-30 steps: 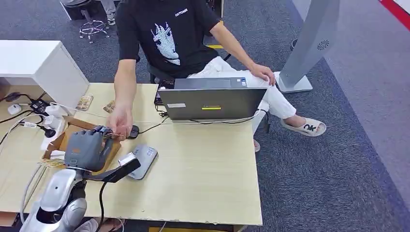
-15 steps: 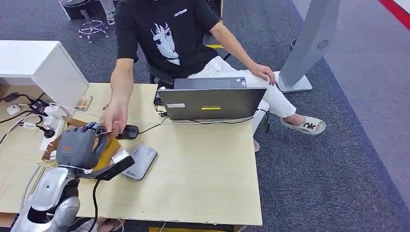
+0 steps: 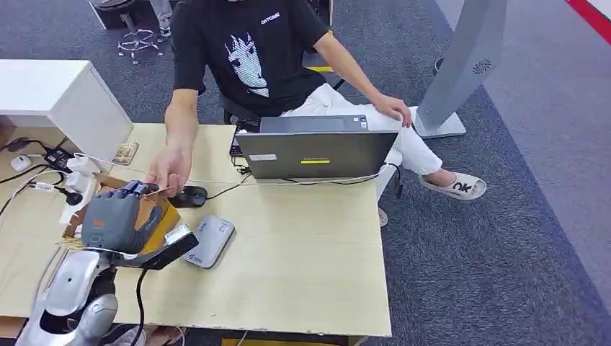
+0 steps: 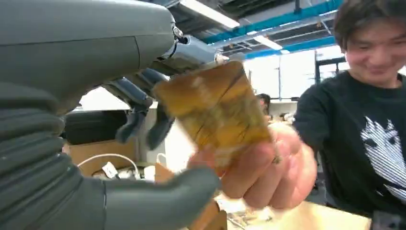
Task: Pass the card to the sensor for recognition and then transmit it.
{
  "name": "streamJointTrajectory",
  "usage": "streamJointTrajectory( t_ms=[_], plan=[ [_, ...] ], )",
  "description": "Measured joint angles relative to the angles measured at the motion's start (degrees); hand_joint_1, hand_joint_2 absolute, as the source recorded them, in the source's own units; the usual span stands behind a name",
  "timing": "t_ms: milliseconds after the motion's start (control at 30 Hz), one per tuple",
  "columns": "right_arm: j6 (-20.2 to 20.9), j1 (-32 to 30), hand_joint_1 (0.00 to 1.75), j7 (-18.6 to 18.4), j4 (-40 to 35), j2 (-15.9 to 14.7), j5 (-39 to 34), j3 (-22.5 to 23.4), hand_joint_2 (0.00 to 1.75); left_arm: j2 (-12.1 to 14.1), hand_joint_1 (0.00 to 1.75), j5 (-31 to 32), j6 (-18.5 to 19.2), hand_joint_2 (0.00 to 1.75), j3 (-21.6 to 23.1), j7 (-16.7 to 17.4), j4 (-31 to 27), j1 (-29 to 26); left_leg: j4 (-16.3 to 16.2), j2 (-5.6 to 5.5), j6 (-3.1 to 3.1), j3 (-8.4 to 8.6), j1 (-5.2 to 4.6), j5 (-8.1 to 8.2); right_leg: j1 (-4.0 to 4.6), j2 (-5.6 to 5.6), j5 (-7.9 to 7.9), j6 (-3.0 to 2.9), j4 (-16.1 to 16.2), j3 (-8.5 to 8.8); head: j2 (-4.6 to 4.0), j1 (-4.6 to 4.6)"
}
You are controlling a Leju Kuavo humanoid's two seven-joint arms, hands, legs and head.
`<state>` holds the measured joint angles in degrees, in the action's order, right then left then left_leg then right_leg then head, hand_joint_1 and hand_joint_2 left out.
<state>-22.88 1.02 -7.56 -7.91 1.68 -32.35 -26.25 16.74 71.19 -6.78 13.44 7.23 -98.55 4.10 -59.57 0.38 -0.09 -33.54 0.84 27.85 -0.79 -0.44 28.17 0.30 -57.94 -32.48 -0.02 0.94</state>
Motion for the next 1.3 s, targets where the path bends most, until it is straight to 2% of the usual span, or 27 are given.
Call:
streamJointTrajectory(
  t_ms=[367,667,800,833,1067,1200,1300],
  plan=[
    [0.3,0.1,0.0,0.0,0.0,0.0,-0.1,-1.2,1.75,-2.5,0.0,0.7,-4.4,0.0,-2.8,-0.2,1.1,-0.2,0.0,0.0,0.01,0.0,0.01,-0.02,0.01,0.0,-0.01,0.0,0.0,0.01,0.0,0.0],
    [0.2,0.2,0.0,0.0,0.0,0.0,-0.1,-1.4,1.75,-3.4,0.0,0.3,-4.9,0.0,-4.2,-0.3,1.2,-0.5,0.0,0.0,0.01,-0.01,0.01,-0.02,0.0,0.0,-0.01,0.0,0.0,0.01,0.0,0.0],
    [0.1,0.2,0.0,0.0,0.0,0.0,-0.9,-1.4,1.75,-3.3,0.0,-1.7,-5.3,0.0,-5.6,-1.5,1.2,-1.7,0.0,0.01,0.01,-0.01,0.01,-0.02,0.01,0.01,-0.01,0.0,0.0,0.02,0.0,-0.02],
    [0.0,0.2,0.0,0.0,0.0,0.0,-1.2,-1.4,1.75,-3.2,0.0,-2.1,-5.2,1.75,-6.1,-1.7,0.9,-2.3,0.0,0.02,0.01,-0.01,0.01,-0.02,0.01,0.02,-0.01,0.0,0.0,0.01,0.0,0.0],
    [-0.3,-0.1,0.0,-0.2,0.0,0.0,-2.9,-1.4,1.75,-0.3,0.0,-5.1,-3.5,1.75,-12.5,-2.3,-5.4,-9.6,0.0,0.03,-0.01,-0.03,0.03,0.0,0.02,0.03,0.06,-0.03,0.0,-0.02,0.0,-0.02],
    [-0.3,-0.2,0.0,0.6,0.0,0.0,-3.0,-1.4,1.75,1.0,0.0,-8.6,0.8,1.75,-18.1,-1.8,-7.8,-12.6,0.0,0.01,-0.01,-0.05,0.04,0.0,0.03,0.0,0.06,-0.03,0.0,-0.03,0.0,-0.02],
    [-0.3,-0.2,0.0,1.2,0.0,0.0,-2.8,-1.4,1.75,1.9,0.0,-10.3,2.1,1.75,-22.7,-2.2,-7.8,-13.2,0.0,0.02,-0.01,-0.05,0.04,0.0,0.03,0.0,0.06,-0.03,0.0,-0.03,0.0,-0.02]
  ],
)
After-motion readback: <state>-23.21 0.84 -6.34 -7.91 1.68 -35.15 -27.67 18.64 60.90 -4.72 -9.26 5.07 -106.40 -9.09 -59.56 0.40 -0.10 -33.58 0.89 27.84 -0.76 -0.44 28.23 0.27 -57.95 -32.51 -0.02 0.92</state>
